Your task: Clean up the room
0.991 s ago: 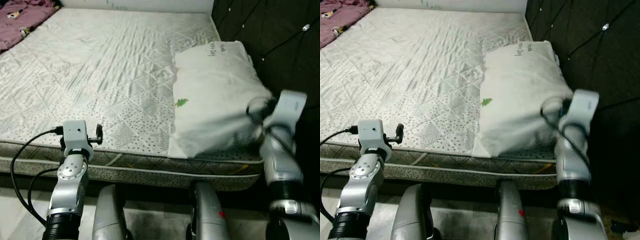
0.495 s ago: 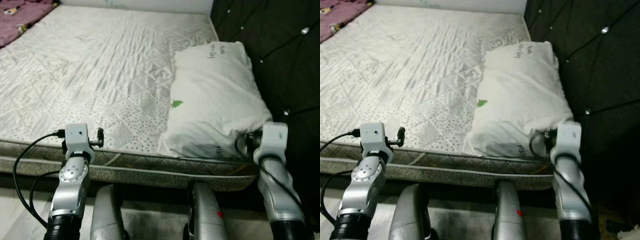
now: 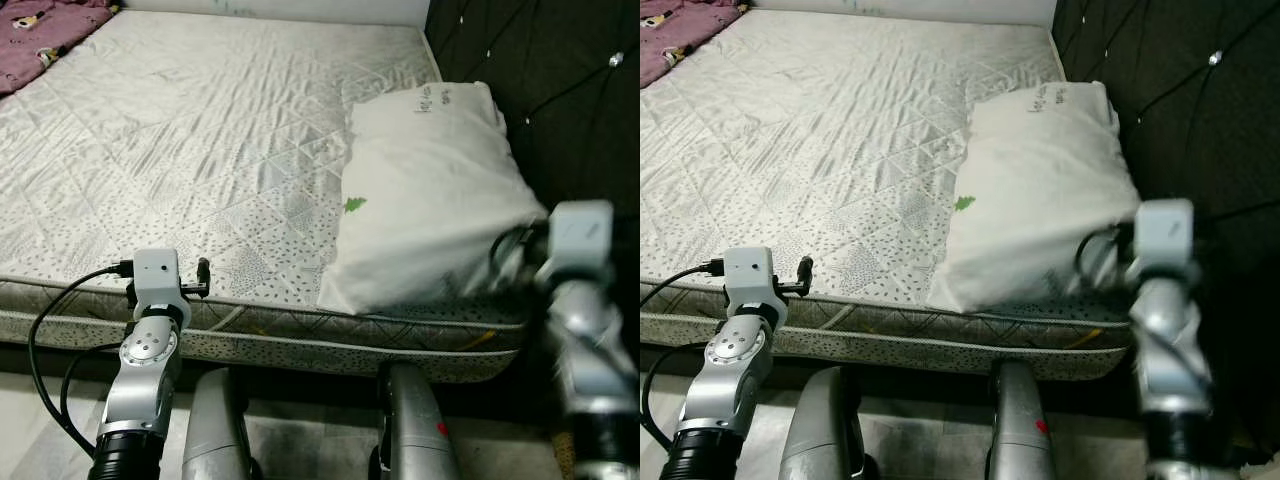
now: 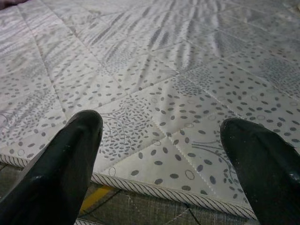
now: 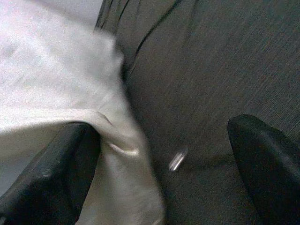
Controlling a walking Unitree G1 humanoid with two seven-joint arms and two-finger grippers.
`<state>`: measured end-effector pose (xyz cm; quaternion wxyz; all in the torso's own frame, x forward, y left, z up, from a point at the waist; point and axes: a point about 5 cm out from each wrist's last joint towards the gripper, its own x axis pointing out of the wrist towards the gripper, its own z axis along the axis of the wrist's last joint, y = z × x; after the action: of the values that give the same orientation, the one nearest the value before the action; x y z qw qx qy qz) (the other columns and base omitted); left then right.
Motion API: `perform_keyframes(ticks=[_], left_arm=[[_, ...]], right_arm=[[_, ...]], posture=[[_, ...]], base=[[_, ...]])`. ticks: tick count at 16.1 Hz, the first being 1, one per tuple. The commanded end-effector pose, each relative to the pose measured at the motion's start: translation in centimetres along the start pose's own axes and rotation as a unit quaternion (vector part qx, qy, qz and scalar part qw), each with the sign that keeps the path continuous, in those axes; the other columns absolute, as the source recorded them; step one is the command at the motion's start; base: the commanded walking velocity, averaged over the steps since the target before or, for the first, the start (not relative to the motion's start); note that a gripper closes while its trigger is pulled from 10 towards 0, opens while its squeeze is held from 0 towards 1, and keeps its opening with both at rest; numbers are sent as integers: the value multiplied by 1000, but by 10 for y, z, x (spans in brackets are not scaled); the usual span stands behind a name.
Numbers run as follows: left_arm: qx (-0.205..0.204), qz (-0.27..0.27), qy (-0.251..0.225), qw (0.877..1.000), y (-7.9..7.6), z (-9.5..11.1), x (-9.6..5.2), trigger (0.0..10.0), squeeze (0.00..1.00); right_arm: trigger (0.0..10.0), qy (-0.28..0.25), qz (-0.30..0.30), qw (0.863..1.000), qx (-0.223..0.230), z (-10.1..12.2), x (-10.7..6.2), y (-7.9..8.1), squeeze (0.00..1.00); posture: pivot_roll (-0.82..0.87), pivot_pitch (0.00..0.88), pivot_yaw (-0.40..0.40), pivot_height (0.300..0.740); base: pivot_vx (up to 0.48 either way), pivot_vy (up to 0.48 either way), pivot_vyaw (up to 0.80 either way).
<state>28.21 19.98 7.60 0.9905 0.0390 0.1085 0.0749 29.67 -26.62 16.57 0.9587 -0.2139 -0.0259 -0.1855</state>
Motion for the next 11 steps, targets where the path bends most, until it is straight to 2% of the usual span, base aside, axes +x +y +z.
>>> perform_keyframes(ticks=[1, 3, 4, 5, 6, 7, 9, 11], left_arm=[[7, 3, 2, 1000, 0, -2, -1, 10000, 0], [7, 4, 3, 1000, -1, -2, -2, 10000, 0], [7, 2, 5, 1000, 0, -3, -3, 10000, 0], [6, 1, 7, 1000, 0, -5, -3, 10000, 0], [7, 0, 9, 1000, 0, -5, -4, 10000, 0], [6, -1, 10, 1000, 0, -6, -4, 10000, 0], [6, -3, 12, 1000, -1, -7, -5, 10000, 0], [8, -7, 17, 1000, -2, -9, -5, 10000, 0]], right_arm=[[10000, -75, -27, 997, 5, 35, 6, -8, 1000], [10000, -85, -37, 995, 31, 50, 15, -10, 1000], [10000, -71, -30, 996, 37, 46, 18, -10, 1000], [10000, -51, -23, 998, 37, 37, 18, -11, 1000], [10000, 18, -8, 999, 47, 10, 14, -10, 1000], [10000, 97, -6, 993, 71, -20, 3, -10, 1000], [10000, 140, -7, 988, 67, -41, -14, -13, 1000], [10000, 152, -4, 987, 51, -47, -28, -18, 1000]], posture=[[22, 0, 0, 540], [27, 0, 0, 540], [27, 0, 0, 540], [26, 0, 0, 540], [24, 0, 0, 540], [22, 0, -2, 540], [18, 0, -1, 540], [12, 0, 2, 540]], base=[[0, 0, 0], [0, 0, 0], [0, 0, 0], [0, 0, 0], [0, 0, 0], [0, 0, 0], [0, 0, 0], [0, 0, 0]])
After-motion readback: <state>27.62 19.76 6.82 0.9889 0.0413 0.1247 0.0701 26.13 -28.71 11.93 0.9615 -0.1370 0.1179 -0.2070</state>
